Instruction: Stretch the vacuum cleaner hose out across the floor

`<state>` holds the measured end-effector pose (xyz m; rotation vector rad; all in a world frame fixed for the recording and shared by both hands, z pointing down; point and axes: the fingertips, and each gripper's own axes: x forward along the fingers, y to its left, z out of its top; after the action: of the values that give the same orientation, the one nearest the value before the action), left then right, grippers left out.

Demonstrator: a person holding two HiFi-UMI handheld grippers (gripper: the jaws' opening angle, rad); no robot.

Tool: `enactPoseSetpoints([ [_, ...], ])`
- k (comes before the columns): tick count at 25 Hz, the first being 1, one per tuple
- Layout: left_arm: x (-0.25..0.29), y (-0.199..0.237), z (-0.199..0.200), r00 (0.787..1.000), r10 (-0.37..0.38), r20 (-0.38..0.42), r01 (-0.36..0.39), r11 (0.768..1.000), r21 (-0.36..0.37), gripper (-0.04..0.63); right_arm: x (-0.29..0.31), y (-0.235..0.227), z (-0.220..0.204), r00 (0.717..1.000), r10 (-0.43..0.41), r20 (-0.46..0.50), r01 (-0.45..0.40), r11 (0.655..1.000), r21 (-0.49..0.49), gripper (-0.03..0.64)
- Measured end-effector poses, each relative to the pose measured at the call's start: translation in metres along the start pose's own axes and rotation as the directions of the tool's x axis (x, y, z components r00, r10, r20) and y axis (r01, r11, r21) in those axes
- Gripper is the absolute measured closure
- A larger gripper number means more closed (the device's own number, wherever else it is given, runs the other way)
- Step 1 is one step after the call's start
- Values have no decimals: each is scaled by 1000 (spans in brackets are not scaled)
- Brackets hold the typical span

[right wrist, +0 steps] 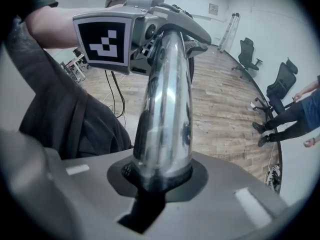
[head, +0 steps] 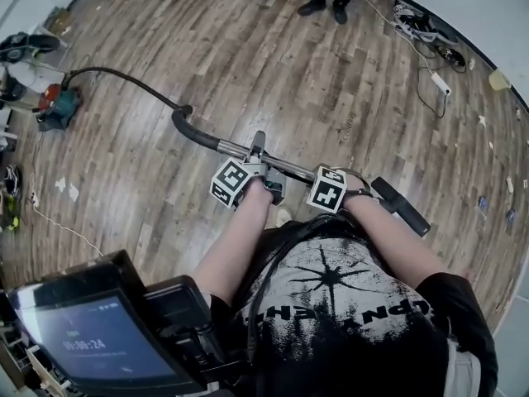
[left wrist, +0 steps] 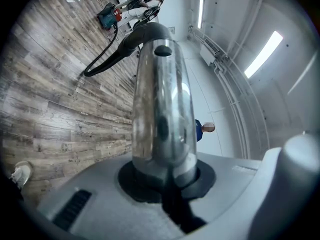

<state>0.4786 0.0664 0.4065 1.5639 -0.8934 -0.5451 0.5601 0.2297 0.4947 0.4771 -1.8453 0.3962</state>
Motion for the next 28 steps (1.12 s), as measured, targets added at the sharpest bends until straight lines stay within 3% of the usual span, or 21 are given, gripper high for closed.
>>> enactPoseSetpoints([
  [16,25,-19,-110,996,49,78,-49,999,5,555,-32,-22,-116,998,55,20,-53,996,-72,540],
  [28,36,-26,-150,989,60,136,-62,998,4,555,-42,-39,-160,998,62,27,-58,989,-133,540],
])
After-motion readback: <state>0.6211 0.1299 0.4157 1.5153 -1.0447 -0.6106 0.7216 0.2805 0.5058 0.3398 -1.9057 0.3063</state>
